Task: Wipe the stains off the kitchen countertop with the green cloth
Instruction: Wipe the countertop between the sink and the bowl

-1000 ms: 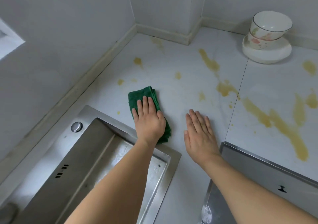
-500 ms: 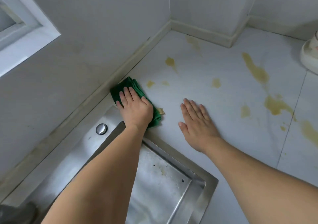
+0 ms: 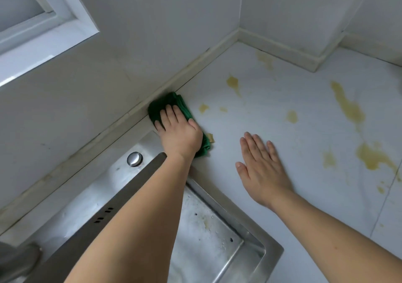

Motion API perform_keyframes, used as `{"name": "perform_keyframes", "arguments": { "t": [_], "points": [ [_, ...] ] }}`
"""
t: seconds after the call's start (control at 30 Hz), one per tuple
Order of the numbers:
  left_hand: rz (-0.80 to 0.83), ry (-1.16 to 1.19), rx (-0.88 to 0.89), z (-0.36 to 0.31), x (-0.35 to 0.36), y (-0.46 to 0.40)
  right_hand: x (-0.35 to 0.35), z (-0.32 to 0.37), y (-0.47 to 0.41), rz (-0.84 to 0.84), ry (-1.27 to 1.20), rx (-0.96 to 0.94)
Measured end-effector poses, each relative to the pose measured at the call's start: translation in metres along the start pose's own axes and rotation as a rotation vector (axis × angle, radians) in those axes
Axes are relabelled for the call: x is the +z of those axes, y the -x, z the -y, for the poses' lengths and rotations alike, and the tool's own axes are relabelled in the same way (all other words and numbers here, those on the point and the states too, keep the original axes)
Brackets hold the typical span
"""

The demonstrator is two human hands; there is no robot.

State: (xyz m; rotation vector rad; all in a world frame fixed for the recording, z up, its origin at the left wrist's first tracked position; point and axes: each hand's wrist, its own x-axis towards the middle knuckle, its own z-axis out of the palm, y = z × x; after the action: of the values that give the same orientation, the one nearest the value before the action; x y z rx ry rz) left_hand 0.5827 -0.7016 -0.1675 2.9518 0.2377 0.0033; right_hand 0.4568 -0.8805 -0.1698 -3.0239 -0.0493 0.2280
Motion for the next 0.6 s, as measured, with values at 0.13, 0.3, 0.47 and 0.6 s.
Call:
{"name": "perform_keyframes", "arguments": {
  "t": [0.13,0.3,0.47,0.6],
  "points": [
    [0.023,0.014,0.026,-0.021,0.004,0.066,-0.002,0.001,0.001,0.002,-0.022,-0.010],
    [0.039,0.001,0.065,-0.024,0.005,0.083,-0.002,0.000,0.002,-0.001,-0.021,-0.019],
    [0.029,0.050,0.040,-0.031,0.008,0.064,0.000,-0.002,0.002,-0.016,-0.028,-0.032],
    [0.023,0.059,0.059,-0.033,0.008,0.035,0.001,-0.001,0.001,-0.011,-0.023,-0.030]
  ]
}}
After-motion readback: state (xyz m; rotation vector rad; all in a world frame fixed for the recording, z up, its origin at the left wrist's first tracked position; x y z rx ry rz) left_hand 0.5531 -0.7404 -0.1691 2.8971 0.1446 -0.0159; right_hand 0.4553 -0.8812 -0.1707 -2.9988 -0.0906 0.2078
